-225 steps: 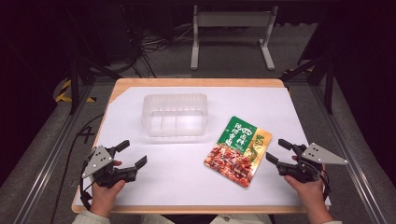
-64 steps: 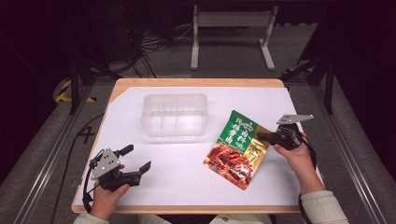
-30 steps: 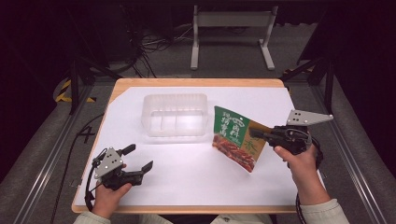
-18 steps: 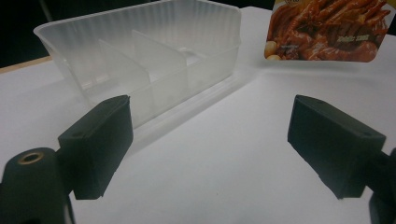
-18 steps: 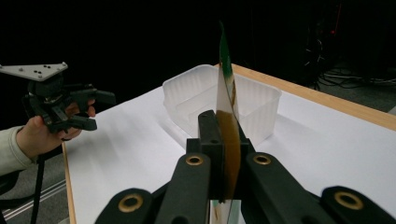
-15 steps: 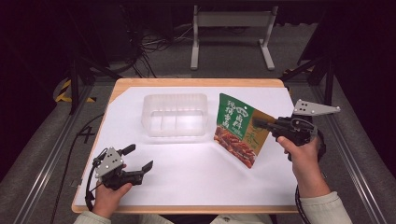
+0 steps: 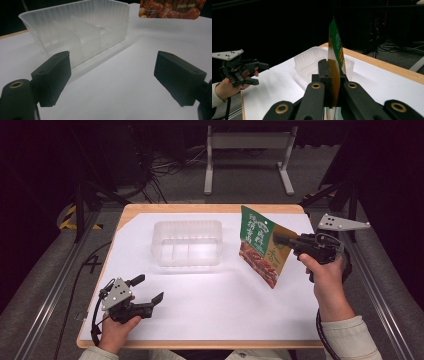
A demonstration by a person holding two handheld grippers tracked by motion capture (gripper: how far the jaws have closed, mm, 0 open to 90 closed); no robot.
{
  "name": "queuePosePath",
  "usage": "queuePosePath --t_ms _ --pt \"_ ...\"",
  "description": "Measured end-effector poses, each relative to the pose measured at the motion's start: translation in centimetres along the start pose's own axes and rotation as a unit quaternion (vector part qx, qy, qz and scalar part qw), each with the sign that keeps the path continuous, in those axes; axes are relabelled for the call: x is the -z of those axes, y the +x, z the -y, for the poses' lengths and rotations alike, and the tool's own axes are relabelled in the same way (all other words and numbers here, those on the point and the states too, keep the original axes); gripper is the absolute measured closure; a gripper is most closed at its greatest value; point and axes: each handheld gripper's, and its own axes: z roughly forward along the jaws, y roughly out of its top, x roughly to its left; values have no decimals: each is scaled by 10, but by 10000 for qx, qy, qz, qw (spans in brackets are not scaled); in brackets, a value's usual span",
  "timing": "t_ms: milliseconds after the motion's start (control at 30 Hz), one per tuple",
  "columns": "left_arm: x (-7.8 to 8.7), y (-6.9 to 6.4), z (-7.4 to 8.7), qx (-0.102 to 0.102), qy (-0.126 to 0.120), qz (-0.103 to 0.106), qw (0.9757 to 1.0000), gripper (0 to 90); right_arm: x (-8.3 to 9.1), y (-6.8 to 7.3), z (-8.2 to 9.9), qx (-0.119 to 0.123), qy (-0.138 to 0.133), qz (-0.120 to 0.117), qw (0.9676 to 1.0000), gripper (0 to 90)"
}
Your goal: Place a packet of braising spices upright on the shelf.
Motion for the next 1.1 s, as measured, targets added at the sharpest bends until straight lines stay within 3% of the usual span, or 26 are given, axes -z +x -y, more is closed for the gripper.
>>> queuePosePath --t_ms 567,1100 --pt "0 0 0 -27 23 2 10000 149 -9 -5 -18 87 -227 53 9997 900" --pt "0 0 0 -40 15 12 10000 149 -42 5 -49 66 -177 32 9998 900"
